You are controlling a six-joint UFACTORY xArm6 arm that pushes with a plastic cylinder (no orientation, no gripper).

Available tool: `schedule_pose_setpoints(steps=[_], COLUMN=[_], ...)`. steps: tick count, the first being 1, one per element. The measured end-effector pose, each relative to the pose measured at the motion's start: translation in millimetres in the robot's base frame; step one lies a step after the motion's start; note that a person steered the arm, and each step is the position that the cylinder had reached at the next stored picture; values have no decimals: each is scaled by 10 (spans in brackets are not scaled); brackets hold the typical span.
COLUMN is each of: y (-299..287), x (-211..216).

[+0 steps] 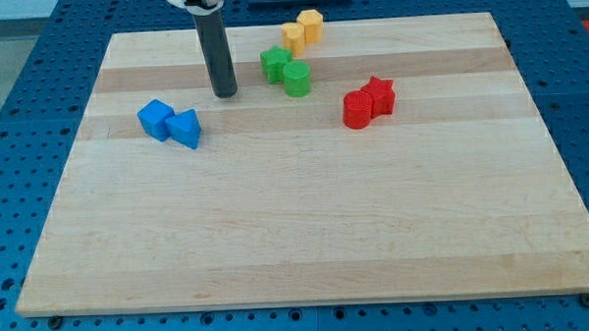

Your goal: Move the red blocks towards the bottom right of the board

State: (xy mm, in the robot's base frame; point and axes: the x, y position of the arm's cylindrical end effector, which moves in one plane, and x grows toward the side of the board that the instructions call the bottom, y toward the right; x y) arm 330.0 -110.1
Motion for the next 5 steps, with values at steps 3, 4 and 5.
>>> schedule_pose_setpoints(steps=[3,4,5], y=[572,1043,1625], x=[98,73,73])
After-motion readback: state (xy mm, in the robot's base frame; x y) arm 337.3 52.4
